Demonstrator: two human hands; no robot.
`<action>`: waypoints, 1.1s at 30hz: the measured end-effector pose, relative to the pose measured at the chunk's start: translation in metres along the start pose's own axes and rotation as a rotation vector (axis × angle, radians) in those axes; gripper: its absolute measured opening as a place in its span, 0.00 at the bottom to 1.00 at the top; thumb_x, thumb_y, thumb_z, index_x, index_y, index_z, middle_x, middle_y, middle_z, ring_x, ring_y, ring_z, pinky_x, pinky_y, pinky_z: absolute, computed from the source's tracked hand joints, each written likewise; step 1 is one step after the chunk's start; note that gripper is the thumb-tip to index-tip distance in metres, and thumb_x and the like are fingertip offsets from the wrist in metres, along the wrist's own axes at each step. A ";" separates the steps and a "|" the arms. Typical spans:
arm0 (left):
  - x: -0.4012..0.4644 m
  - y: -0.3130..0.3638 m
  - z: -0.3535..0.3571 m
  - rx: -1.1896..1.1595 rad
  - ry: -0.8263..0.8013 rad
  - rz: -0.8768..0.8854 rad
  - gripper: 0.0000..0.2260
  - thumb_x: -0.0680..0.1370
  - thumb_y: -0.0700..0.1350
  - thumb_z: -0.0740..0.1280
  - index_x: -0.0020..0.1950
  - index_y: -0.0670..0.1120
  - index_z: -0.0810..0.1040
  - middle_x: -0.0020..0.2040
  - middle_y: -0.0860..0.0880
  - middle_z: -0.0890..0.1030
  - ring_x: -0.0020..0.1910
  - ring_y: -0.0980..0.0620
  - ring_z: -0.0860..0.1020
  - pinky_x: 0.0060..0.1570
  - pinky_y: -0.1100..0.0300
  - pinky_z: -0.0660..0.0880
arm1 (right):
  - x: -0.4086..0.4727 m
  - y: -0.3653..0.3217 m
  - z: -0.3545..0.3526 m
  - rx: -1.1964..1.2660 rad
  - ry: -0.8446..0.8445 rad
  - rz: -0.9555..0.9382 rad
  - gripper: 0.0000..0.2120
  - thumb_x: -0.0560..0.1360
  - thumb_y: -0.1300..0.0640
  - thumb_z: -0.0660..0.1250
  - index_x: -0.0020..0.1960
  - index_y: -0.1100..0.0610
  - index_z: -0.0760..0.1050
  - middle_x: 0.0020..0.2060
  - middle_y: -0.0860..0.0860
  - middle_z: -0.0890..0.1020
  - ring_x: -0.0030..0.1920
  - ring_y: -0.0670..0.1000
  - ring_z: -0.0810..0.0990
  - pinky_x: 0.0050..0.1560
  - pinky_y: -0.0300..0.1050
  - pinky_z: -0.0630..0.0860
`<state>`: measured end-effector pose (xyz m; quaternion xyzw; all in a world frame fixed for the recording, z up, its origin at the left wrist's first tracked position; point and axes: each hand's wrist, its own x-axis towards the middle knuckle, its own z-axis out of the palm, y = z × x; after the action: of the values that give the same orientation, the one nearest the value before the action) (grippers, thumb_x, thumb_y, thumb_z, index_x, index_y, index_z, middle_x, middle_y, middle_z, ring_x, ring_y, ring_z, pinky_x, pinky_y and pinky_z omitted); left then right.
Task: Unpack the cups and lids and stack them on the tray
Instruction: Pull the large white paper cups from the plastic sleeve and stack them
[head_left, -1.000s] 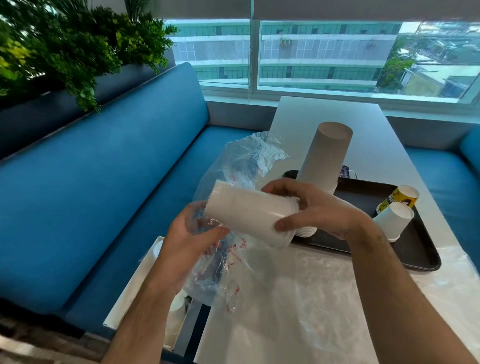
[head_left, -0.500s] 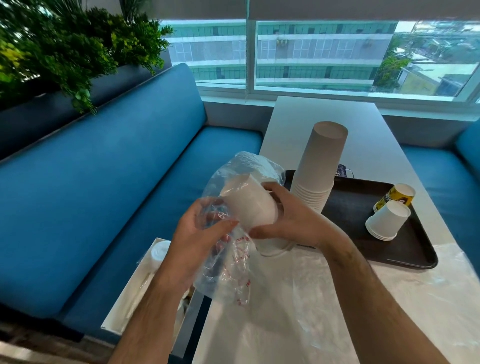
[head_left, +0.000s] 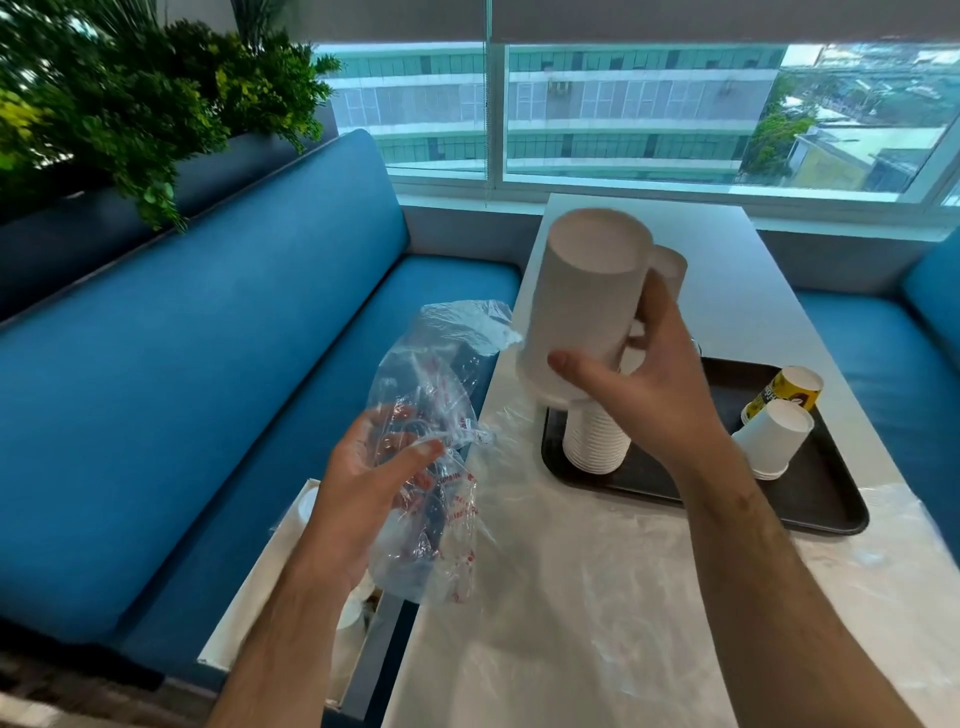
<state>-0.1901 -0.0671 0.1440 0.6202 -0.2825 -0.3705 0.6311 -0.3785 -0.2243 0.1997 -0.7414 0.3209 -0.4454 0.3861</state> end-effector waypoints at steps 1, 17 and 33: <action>-0.001 0.002 0.001 -0.002 -0.007 0.003 0.18 0.63 0.55 0.79 0.47 0.68 0.76 0.43 0.71 0.81 0.56 0.54 0.81 0.55 0.49 0.78 | 0.004 -0.004 -0.003 -0.025 0.039 -0.063 0.39 0.68 0.50 0.80 0.73 0.48 0.64 0.61 0.41 0.75 0.59 0.32 0.73 0.55 0.24 0.69; -0.005 0.005 0.007 -0.010 0.018 0.002 0.25 0.58 0.62 0.83 0.50 0.70 0.76 0.58 0.58 0.82 0.60 0.51 0.81 0.64 0.42 0.75 | 0.048 0.009 -0.047 -0.203 0.229 -0.164 0.44 0.71 0.48 0.73 0.78 0.45 0.50 0.72 0.46 0.69 0.72 0.52 0.68 0.72 0.65 0.66; -0.004 0.005 0.010 -0.029 -0.015 0.003 0.29 0.56 0.63 0.81 0.56 0.67 0.79 0.58 0.54 0.84 0.58 0.48 0.83 0.63 0.39 0.76 | 0.047 0.061 -0.034 -0.149 0.021 -0.008 0.42 0.78 0.58 0.70 0.79 0.50 0.44 0.66 0.49 0.71 0.64 0.52 0.73 0.69 0.60 0.71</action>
<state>-0.2000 -0.0696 0.1498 0.6078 -0.2828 -0.3784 0.6383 -0.3987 -0.3034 0.1769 -0.7644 0.3543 -0.4297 0.3248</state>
